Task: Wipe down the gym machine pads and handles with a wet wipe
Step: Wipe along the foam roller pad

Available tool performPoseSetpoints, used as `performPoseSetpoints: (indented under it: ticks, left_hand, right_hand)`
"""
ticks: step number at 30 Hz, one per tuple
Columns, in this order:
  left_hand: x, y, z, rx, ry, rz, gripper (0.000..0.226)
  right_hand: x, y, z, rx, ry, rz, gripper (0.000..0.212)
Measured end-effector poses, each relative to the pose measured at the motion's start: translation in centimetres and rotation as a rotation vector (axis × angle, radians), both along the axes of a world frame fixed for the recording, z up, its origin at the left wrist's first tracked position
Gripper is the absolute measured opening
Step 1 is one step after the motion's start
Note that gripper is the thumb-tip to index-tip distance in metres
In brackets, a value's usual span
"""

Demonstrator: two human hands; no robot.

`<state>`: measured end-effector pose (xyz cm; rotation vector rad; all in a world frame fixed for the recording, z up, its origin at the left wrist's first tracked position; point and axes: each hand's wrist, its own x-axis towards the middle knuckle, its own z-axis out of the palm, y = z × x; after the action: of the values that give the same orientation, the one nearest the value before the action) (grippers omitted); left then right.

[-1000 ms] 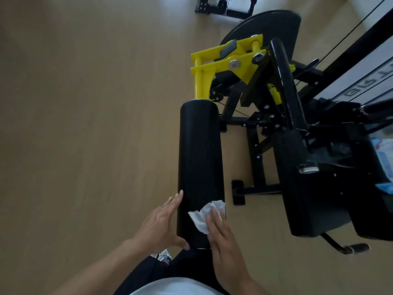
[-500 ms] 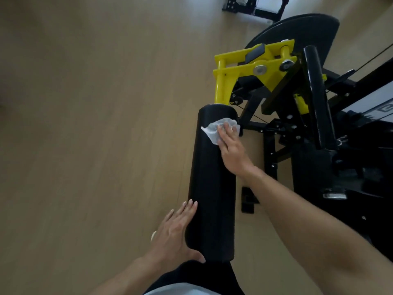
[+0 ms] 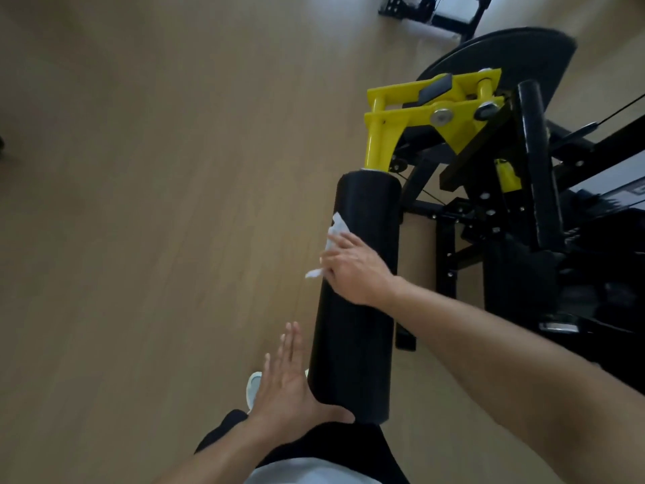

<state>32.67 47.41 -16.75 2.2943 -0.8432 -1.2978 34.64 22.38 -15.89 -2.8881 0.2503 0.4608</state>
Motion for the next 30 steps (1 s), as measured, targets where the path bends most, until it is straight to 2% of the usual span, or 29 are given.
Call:
performPoseSetpoints:
  ticks: [3,6,10,12,15,18,20,24,30]
  left_hand:
    - [-0.3,0.1,-0.1,-0.004,0.096,0.05,0.163]
    - [-0.2,0.1,-0.2,-0.105,0.229,0.092,0.166]
    - [-0.3,0.8,-0.3,-0.256,0.322,0.024,0.157]
    - [-0.2,1.4,-0.5,-0.324,0.22,-0.067,0.143]
    - [-0.1,1.7,-0.8,-0.427,0.006,-0.313,0.125]
    - [-0.6,1.5,-1.0,-0.427,-0.044,-0.421,0.11]
    - [-0.9,1.5,-1.3,-0.451,-0.034,-0.384,0.112]
    - [-1.3,1.4,-2.0,-0.464,-0.045,-0.204,0.124]
    - [-2.0,0.3,-2.2,-0.474,-0.149,-0.209,0.126]
  right_hand:
    - [-5.2,4.1,0.5,0.082,-0.082,0.033,0.041]
    - [-10.1,8.1,0.3,0.105,-0.15,0.03,0.035]
    - [-16.4,13.4,-0.3,0.224,-0.312,-0.202,0.03]
    - [-18.8,15.4,-0.9,0.209,-0.372,-0.291,0.037]
    - [-20.7,17.5,-2.3,0.17,-0.464,-0.417,0.047]
    - [-20.2,19.2,-2.7,0.257,-0.438,-0.665,0.055]
    - [-18.8,20.1,-2.1,0.367,-0.404,-0.867,0.061]
    - [-16.1,20.0,-1.6,0.503,-0.429,-1.13,0.053]
    - [-13.4,14.9,-1.2,0.556,-0.389,-1.228,0.071]
